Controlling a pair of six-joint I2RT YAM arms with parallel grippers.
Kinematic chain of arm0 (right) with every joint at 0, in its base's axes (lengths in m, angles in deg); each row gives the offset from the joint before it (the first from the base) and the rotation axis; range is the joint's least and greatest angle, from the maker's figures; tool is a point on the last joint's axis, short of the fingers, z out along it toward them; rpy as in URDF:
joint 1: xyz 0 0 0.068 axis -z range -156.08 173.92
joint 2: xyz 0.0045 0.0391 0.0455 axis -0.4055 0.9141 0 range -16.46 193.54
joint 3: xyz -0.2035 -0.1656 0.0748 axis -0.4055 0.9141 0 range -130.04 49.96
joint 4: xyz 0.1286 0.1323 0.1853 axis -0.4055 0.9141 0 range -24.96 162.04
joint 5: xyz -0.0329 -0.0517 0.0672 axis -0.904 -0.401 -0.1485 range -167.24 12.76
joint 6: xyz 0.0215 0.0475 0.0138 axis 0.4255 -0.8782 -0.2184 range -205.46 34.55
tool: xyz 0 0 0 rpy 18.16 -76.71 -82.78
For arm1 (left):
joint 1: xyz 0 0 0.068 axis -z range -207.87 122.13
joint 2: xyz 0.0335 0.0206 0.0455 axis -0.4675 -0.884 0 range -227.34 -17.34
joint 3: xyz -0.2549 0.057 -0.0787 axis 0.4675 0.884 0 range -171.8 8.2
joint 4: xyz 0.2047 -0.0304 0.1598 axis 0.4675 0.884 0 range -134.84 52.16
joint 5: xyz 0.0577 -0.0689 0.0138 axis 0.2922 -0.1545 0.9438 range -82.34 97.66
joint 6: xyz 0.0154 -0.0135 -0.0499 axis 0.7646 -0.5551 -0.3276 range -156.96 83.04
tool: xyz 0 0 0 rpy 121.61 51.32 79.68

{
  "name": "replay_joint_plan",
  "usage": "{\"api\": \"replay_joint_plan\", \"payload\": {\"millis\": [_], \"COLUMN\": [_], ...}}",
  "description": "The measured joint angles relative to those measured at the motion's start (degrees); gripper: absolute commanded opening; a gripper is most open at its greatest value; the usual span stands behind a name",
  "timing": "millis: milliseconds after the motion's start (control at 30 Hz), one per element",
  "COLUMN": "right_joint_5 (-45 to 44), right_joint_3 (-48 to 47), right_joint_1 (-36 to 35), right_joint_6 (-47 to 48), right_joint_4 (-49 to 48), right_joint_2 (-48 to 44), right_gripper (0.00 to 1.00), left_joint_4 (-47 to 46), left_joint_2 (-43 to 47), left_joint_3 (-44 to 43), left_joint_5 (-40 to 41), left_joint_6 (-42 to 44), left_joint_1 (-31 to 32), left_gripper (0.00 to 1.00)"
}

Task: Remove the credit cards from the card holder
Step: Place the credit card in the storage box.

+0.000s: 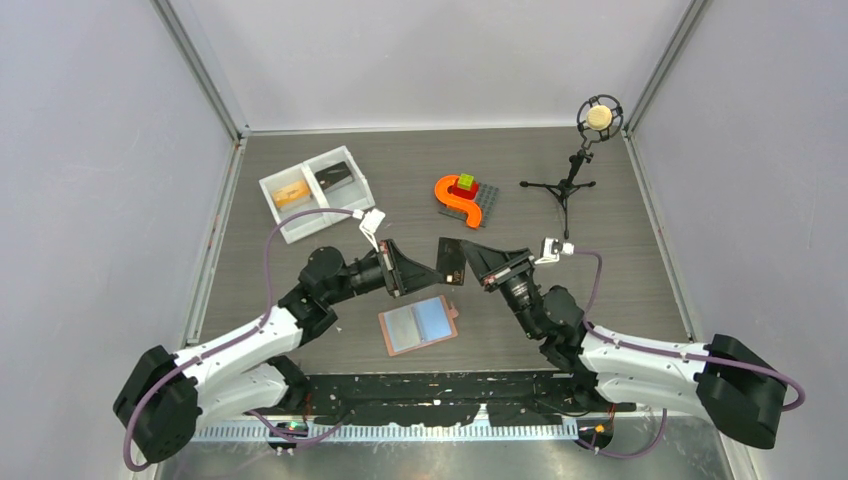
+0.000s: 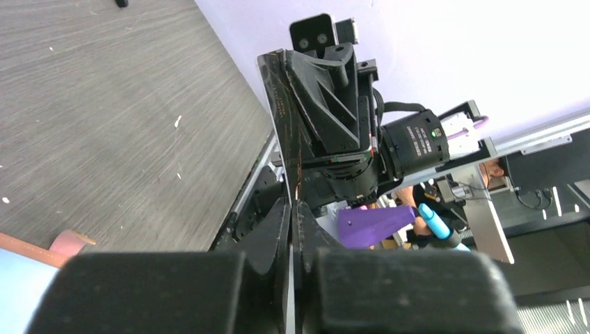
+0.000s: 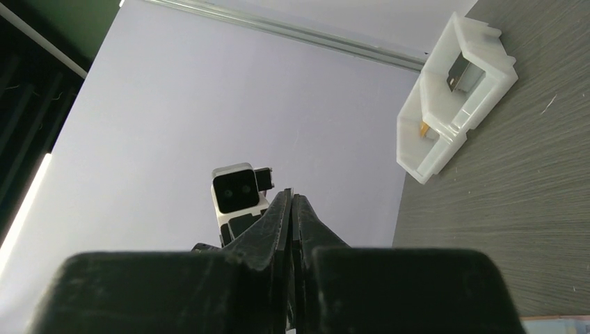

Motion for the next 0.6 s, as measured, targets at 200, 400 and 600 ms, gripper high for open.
{"api": "replay_joint_plan", "payload": {"millis": [200, 400, 600], "right_joint_5": [6.0, 33.2, 50.0], "right_joint_3": [2.3, 3.5, -5.1], "right_joint_1": [2.5, 20.5, 24.0], "right_joint_6": [4.7, 15.8, 34.9], "right_joint_4": [-2.8, 6.3, 31.5], "right_joint_2": [-0.6, -8.4, -18.5], "right_gripper": [0.48, 0.59, 0.63], "left_joint_4": [2.0, 13.6, 26.1], "left_joint_2": [1.5, 7.4, 8.3], "left_joint_3": [0.0, -1.0, -4.1], "left_joint_5": [-0.7, -2.7, -8.3], "left_joint_6": [1.0, 7.5, 15.0], "left_joint_1": [-0.2, -1.5, -1.8], "left_gripper": [0.00, 0.00, 0.00]}}
